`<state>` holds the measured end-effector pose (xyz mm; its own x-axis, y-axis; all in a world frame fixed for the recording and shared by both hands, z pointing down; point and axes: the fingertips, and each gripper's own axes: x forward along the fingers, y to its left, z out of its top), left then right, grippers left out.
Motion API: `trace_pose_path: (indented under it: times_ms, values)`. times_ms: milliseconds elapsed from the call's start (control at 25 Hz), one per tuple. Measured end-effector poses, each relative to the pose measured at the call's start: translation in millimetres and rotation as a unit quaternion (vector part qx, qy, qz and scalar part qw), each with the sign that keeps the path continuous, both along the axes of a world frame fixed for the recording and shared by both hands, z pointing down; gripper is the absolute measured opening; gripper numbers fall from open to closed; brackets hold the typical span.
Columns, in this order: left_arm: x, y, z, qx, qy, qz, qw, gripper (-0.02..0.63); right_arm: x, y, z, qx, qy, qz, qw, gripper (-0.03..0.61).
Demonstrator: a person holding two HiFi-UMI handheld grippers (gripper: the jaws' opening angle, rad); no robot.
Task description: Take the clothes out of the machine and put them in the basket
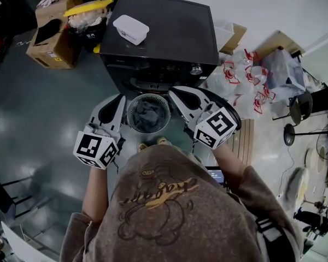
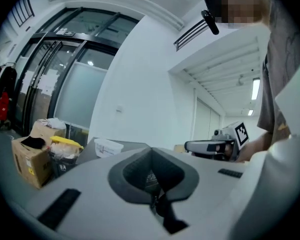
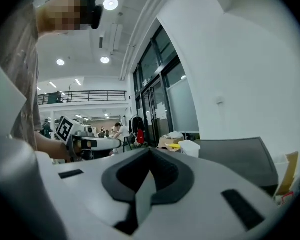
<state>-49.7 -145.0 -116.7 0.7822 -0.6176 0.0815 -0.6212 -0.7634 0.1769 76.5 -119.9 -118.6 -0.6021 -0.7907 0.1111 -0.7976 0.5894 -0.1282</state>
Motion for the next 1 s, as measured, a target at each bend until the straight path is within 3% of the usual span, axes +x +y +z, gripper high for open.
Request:
trace_pose_path:
  times_ms: [440, 1000]
  values:
    - [1, -5, 45, -0.014, -0.007, -0.038, 0.9992, 0.003, 11, -14, 46, -0.016, -0.02, 0.0, 1.0, -0.002]
    - [6, -22, 43, -0.022, 0.005, -0.064, 0.9977, 0.003, 16, -36, 51, -0.024, -0.006, -0.003, 1.0, -0.003]
